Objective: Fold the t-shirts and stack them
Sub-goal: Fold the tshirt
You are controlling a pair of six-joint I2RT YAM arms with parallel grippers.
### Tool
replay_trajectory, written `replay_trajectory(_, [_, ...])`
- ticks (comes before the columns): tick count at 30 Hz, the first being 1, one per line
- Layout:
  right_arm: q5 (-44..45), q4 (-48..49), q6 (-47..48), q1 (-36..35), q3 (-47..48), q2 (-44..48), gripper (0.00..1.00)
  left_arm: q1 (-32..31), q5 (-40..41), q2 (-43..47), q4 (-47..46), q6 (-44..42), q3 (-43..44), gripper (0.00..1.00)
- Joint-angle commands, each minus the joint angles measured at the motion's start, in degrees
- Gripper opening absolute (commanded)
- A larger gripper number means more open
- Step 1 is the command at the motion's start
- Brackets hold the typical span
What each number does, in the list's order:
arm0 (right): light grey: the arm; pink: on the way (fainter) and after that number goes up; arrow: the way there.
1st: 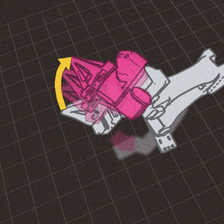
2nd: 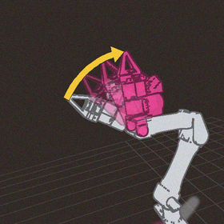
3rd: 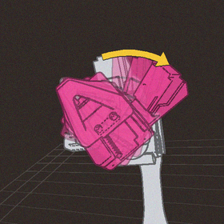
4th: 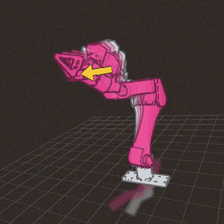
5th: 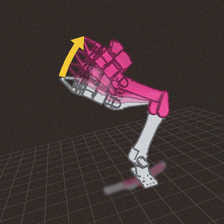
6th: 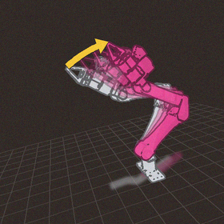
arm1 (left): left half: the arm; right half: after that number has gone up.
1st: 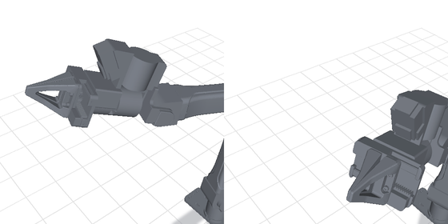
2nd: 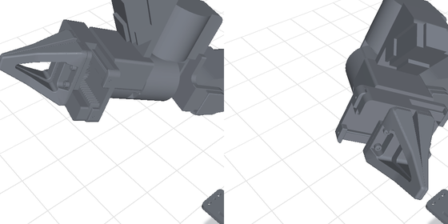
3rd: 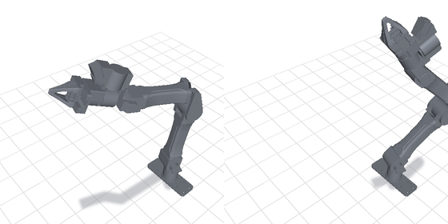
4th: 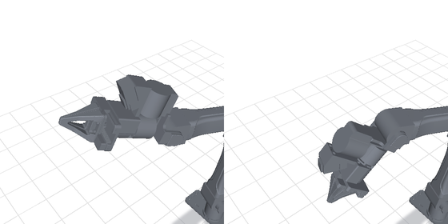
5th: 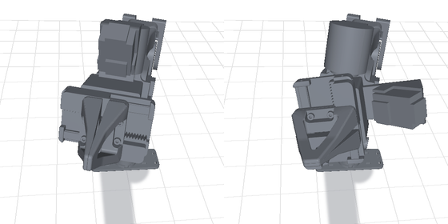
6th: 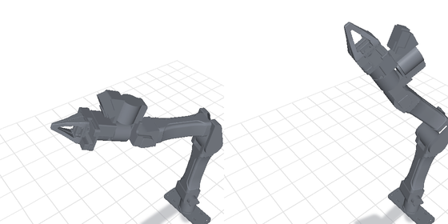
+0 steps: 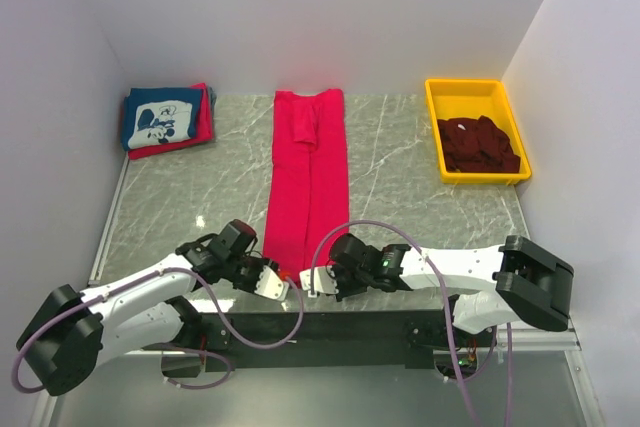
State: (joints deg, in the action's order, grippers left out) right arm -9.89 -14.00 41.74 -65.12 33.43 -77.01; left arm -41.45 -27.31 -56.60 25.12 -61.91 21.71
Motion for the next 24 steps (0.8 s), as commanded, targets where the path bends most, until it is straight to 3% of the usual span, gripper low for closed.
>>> replay_trajectory(1, [1.28,-2.79,-0.51,-0.36,-1.09,-0.95,0.01,-0.21,1.73,-1.23,2.56,-2.95,2.01,0.37])
replay_trajectory(5, [1.28,-3.66,-2.62,-0.36,0.31,0.10,0.00,-0.30,0.86,0.43,3.96,-4.71,2.28,0.13])
replay_trajectory(9, [-0.47,-5.16,-4.46,-0.44,1.37,4.84,0.00,-0.56,-2.65,3.86,7.83,-3.93,4.82,0.01])
replay_trajectory(16, [-1.97,-8.06,-7.20,3.50,5.06,10.48,0.00,0.05,-5.56,3.52,13.10,2.76,12.47,0.01])
replay_trajectory(20, [-2.67,-9.38,-3.43,8.94,8.22,9.87,0.00,4.17,-6.97,2.37,12.59,2.24,15.45,0.00])
replay_trajectory(24, [-4.00,-8.68,0.35,14.83,10.95,6.88,0.00,10.32,-8.63,-4.19,10.56,-1.36,19.93,0.00])
